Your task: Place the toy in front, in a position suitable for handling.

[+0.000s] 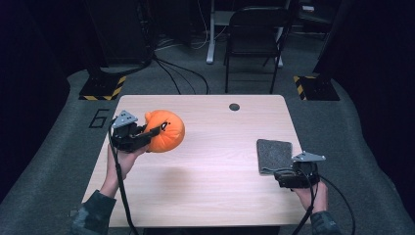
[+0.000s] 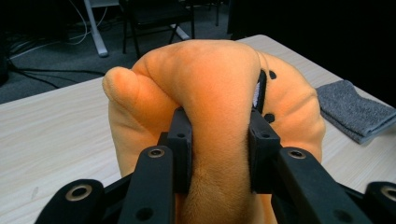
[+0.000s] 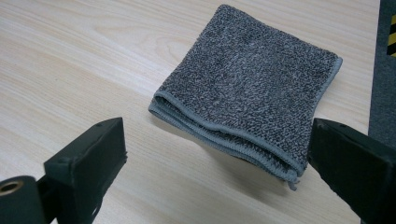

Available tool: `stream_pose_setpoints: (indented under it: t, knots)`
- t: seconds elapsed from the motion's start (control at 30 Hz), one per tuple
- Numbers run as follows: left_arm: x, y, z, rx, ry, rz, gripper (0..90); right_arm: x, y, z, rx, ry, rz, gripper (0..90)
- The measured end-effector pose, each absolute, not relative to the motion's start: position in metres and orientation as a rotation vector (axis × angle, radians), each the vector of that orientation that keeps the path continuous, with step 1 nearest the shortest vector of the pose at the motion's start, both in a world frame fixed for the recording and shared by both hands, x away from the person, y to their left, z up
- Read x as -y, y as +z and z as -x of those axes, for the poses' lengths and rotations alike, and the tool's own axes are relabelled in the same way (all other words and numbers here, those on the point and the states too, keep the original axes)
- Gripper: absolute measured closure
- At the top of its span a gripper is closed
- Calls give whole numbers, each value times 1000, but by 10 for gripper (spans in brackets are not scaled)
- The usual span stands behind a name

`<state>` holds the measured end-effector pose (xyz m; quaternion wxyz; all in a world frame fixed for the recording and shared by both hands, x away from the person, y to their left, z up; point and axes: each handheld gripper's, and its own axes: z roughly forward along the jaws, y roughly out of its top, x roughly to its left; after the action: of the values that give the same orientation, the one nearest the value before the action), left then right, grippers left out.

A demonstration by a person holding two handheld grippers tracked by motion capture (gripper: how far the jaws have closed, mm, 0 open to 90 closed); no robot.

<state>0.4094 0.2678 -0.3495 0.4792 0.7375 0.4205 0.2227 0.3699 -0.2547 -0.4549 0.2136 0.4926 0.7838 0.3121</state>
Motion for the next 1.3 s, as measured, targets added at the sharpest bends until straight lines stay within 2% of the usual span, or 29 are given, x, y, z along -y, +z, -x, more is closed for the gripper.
stream_pose_setpoints:
  t: [0.17,0.77,0.93,1.07,1.3]
  knots:
    - [-249,-348,-402,-1019,554,-1774,684,253,-455,-370,-2174,863,-1378,44]
    - [-168,-379,-408,-962,401,-1780,659,252,-458,-372,-2202,852,-1365,52]
    - [-144,-401,-404,-991,401,-1760,657,252,-459,-372,-2204,850,-1366,53]
    - [-132,-418,-405,-1010,430,-1805,653,252,-459,-372,-2204,850,-1368,54]
    - [-119,-440,-412,-1069,382,-1803,647,252,-461,-373,-2203,842,-1372,56]
